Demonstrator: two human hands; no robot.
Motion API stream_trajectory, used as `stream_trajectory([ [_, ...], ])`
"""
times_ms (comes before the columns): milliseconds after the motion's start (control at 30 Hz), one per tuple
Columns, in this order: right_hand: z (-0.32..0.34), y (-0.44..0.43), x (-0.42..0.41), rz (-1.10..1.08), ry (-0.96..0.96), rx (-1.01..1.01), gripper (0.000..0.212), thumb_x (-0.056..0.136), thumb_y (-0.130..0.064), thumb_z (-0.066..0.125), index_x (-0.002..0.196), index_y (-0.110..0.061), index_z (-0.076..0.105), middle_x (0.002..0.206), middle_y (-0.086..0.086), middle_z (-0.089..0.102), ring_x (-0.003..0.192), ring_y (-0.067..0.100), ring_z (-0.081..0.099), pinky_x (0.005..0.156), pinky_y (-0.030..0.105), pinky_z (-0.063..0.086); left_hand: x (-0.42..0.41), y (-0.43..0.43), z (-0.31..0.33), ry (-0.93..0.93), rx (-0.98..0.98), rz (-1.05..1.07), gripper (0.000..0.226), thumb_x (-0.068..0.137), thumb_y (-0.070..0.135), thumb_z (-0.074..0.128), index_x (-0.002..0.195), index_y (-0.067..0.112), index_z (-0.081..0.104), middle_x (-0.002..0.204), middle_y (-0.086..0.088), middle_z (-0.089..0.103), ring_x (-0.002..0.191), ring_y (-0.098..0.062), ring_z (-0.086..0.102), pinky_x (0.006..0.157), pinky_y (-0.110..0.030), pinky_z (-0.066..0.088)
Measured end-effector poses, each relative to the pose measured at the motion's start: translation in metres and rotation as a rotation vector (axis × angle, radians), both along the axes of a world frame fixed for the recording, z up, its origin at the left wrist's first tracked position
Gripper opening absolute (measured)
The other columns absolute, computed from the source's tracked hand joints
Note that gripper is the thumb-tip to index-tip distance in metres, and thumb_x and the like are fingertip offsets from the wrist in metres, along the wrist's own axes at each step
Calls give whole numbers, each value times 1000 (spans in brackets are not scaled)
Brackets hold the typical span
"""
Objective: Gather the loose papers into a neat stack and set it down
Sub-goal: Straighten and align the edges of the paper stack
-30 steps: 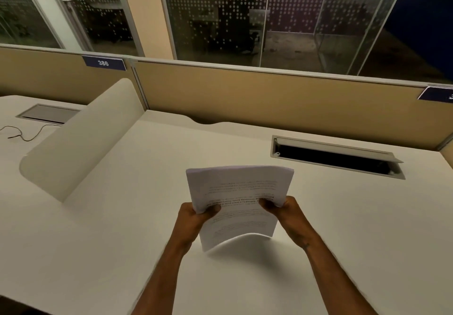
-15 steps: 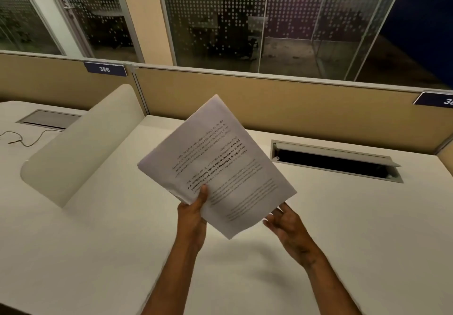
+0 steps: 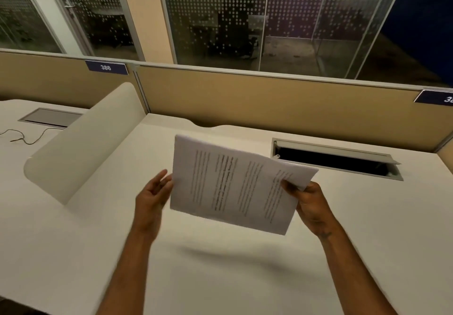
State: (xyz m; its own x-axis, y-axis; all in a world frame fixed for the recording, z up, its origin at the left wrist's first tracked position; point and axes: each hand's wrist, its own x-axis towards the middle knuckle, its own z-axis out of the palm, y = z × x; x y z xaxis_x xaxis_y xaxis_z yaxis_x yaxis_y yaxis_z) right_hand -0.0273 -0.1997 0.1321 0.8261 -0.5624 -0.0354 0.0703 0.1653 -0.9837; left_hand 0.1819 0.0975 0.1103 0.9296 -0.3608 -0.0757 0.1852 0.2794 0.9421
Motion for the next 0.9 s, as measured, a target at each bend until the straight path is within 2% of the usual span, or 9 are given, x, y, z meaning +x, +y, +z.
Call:
stream_trajectory([
  [67, -1, -4, 0, 46, 51, -68, 19, 85, -35, 67, 100, -32, 79, 96, 4, 79, 88, 29, 75, 68, 32, 62, 13, 5, 11, -150, 183, -115, 75, 66, 37, 92, 134, 21, 65, 122, 6, 77, 111, -7, 72, 93, -25, 57],
  [167, -5, -2, 5, 102, 110, -124, 26, 81, -46, 69, 103, -35, 78, 98, 5, 78, 90, 27, 75, 68, 31, 62, 5, -12, 11, -219, 315, -327, 56, 67, 46, 87, 118, 27, 74, 115, -3, 79, 104, -22, 75, 82, -32, 62],
  [233, -9, -2, 6, 102, 132, -135, 22, 82, -44, 69, 102, -38, 78, 97, 3, 79, 90, 25, 75, 66, 28, 62, -4, -20, 6, -165, 288, -281, 55, 62, 55, 88, 104, 21, 80, 106, -9, 80, 97, -32, 76, 79, -42, 63],
  [333, -16, -7, 2, 98, 143, -132, 21, 87, -38, 72, 106, -37, 78, 99, 1, 79, 91, 18, 75, 69, 22, 60, -14, -20, -6, -110, 232, -190, 43, 66, 53, 85, 93, 20, 83, 97, -7, 82, 85, -25, 77, 71, -35, 63],
  [433, -36, -5, -3, 130, 221, -122, 21, 88, -30, 73, 108, -31, 79, 101, 3, 80, 95, 17, 76, 75, 24, 59, -29, -15, -28, -80, 249, -197, 37, 68, 48, 82, 92, 20, 83, 93, -8, 82, 82, -23, 77, 67, -29, 61],
  [567, -68, 7, -9, 147, 348, -36, 15, 88, -22, 74, 102, -25, 78, 105, 2, 80, 107, 22, 72, 91, 30, 56, -49, -7, -58, 4, 261, -211, 41, 63, 41, 87, 100, 26, 83, 100, -8, 82, 91, -23, 78, 71, -30, 63],
  [700, -69, 10, -6, 129, 340, -33, 29, 76, -41, 76, 104, -34, 76, 106, -5, 80, 100, 11, 73, 77, 18, 58, -49, 1, -66, 5, 250, -203, 47, 65, 43, 89, 108, 27, 80, 106, -7, 81, 95, -20, 77, 74, -30, 63],
  [767, -72, 10, -5, 133, 334, -29, 26, 76, -41, 76, 102, -37, 76, 105, -8, 80, 98, 7, 73, 74, 16, 58, -51, 2, -69, 1, 257, -209, 44, 68, 40, 88, 110, 28, 80, 108, -6, 81, 96, -20, 77, 74, -30, 63],
  [900, -77, 12, -3, 127, 358, -15, 22, 81, -34, 74, 103, -38, 75, 104, -9, 80, 101, 9, 72, 74, 20, 59, -56, -4, -74, 49, 282, -178, 28, 75, 28, 80, 103, 32, 81, 106, -4, 82, 100, -23, 75, 76, -30, 62],
])
